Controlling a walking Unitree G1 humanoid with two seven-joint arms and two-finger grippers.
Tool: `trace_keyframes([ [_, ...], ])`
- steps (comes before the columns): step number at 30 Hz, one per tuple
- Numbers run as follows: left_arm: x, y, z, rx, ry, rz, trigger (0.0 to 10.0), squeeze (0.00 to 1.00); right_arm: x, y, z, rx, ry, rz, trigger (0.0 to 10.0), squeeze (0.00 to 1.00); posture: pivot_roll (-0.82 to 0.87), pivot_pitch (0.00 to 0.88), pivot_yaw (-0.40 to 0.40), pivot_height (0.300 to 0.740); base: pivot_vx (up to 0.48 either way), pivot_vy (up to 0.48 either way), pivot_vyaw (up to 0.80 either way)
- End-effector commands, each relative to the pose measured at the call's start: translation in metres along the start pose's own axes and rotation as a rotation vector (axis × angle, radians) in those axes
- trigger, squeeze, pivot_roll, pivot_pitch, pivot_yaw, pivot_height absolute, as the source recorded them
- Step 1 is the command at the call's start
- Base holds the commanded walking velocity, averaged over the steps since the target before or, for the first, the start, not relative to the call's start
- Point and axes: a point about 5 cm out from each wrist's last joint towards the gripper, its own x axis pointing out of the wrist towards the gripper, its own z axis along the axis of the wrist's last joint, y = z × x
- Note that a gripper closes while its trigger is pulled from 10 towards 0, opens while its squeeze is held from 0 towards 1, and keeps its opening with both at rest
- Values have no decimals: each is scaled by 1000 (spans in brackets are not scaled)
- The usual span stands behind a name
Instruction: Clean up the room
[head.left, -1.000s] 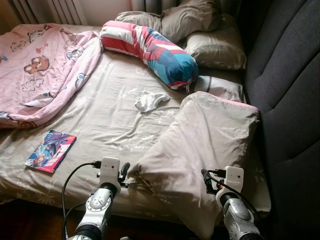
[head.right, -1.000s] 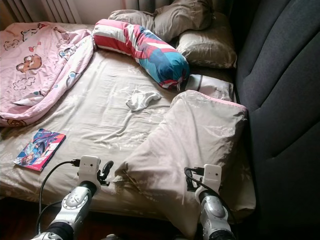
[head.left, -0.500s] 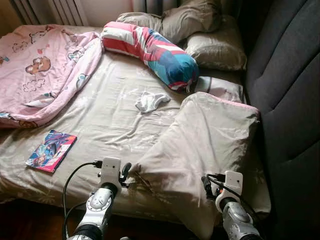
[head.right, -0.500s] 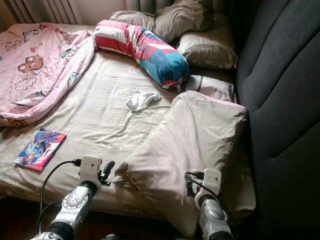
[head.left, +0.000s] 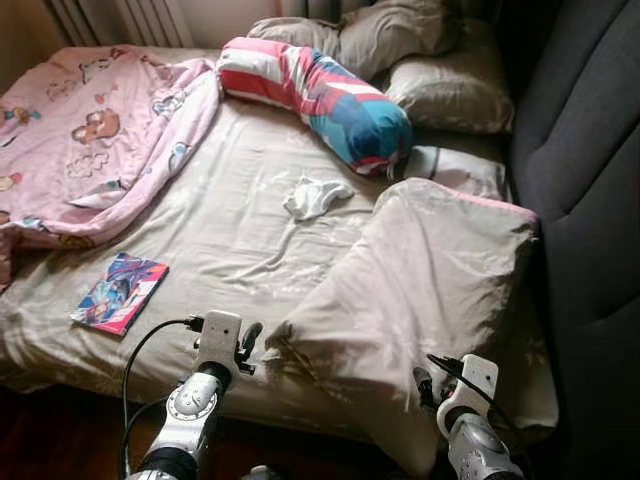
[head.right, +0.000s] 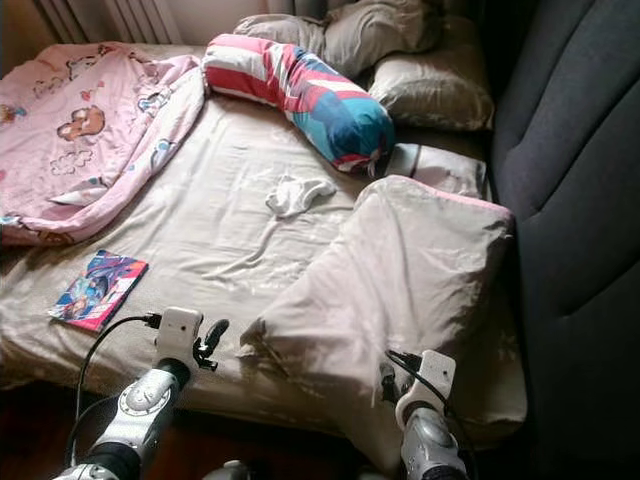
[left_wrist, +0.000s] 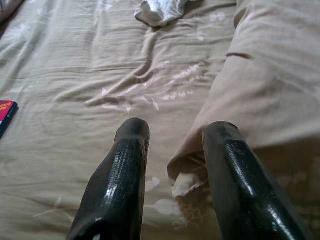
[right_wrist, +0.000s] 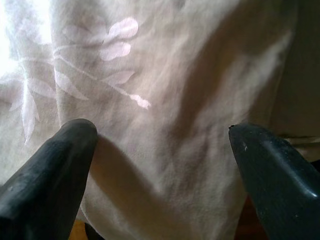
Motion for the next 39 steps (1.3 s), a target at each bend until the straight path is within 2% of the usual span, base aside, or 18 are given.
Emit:
trace_keyframes([
  [1, -6, 2, -6, 20, 17, -15, 10000, 0, -3, -3, -11, 44, 32, -21, 10000, 0, 20, 215, 59, 705, 0, 0, 0],
  [6, -16, 0, -9, 71, 4, -63, 10000, 0, -5, -6, -19, 97, 48, -36, 10000, 0, 50, 240, 72, 705, 0, 0, 0],
  [10, -19, 1, -9, 70, -1, -61, 10000, 0, -6, -7, -20, 100, 48, -46, 10000, 0, 55, 254, 80, 705, 0, 0, 0],
  [18, -36, 4, -3, 77, -32, -66, 10000, 0, -4, 0, -17, 170, 33, -6, 10000, 0, 96, 297, 95, 705, 0, 0, 0],
  [25, -45, 5, 2, 78, -43, -59, 10000, 0, -5, 4, -21, 160, 51, 23, 10000, 0, 99, 327, 94, 705, 0, 0, 0],
  [33, -50, -3, 14, 66, -47, -71, 10000, 0, -7, 6, -27, 168, 61, 41, 10000, 0, 112, 348, 104, 705, 0, 0, 0],
  [39, -56, -1, 22, 71, -51, -69, 10000, 0, -8, 13, -30, 178, 66, 60, 10000, 0, 125, 357, 111, 705, 0, 0, 0],
])
